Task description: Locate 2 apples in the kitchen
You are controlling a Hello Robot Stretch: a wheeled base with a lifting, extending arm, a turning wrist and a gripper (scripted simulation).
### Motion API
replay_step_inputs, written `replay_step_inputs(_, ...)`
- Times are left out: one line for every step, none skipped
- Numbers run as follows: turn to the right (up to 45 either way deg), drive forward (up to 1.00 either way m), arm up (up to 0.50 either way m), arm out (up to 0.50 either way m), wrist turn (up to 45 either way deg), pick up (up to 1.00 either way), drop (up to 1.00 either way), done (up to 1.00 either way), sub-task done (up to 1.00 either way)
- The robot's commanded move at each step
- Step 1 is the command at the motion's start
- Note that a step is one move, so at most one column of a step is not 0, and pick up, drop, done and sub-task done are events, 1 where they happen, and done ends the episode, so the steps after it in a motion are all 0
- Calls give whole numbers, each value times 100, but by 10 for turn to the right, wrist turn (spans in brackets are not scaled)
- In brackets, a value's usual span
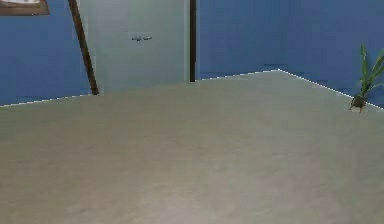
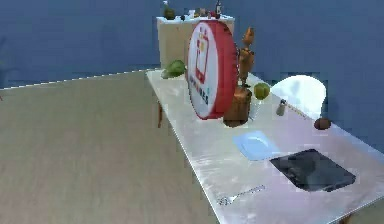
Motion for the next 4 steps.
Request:
replay_step_inputs(450, 0, 0, 0, 0, 0, 0, 0, 0)
replay_step_inputs(150, 0, 0, 0, 0, 0, 0, 0, 0)
replay_step_inputs(0, 100, 0, 0, 0, 0, 0, 0, 0)
replay_step_inputs(0, 100, 0, 0, 0, 0, 0, 0, 0)
